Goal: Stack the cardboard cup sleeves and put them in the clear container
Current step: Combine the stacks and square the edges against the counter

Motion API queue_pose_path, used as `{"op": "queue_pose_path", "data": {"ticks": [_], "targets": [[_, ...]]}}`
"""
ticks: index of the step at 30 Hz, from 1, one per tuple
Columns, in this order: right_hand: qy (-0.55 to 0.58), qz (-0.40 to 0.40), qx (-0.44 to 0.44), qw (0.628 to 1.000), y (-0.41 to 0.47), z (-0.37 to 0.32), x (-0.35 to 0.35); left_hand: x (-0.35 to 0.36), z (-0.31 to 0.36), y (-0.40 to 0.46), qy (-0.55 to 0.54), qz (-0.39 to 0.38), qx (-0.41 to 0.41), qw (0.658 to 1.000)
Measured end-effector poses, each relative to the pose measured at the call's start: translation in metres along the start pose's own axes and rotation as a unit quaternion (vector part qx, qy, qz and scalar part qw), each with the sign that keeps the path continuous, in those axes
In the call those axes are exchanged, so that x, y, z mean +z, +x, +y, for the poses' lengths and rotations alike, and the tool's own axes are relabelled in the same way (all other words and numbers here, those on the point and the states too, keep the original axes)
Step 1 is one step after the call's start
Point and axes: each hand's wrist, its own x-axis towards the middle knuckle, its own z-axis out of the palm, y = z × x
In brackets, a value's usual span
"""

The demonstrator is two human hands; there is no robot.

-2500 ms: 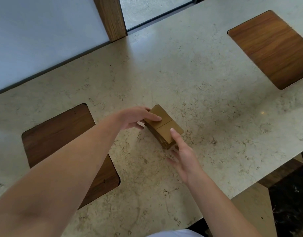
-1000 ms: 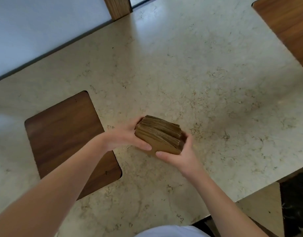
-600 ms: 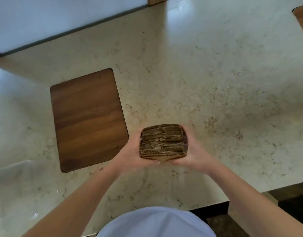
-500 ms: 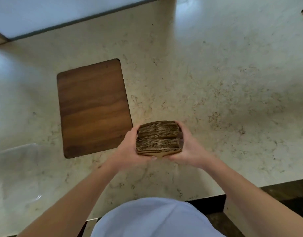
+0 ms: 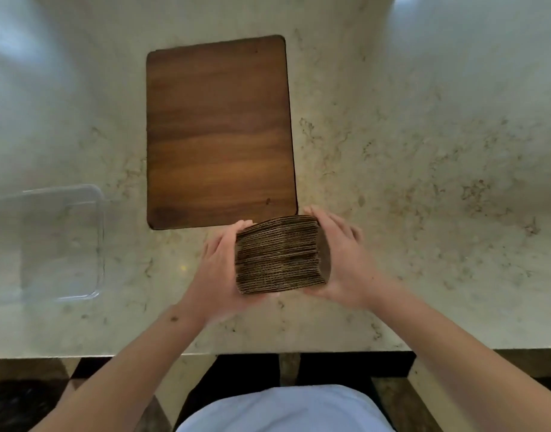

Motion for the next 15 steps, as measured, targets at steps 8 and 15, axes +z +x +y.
{"op": "queue_pose_path", "data": {"ticks": [8, 15], "targets": [[-0.056, 0.05, -0.008, 0.997, 0.005, 0.006, 0.027, 0.015, -0.025, 0.004, 0.038, 0.013, 0.025, 0.999], [-0.05, 0.055, -0.013, 0.997, -0.001, 0.002, 0.031, 0.021, -0.022, -0.009, 0.015, 0.037, 0.032, 0.999]]}}
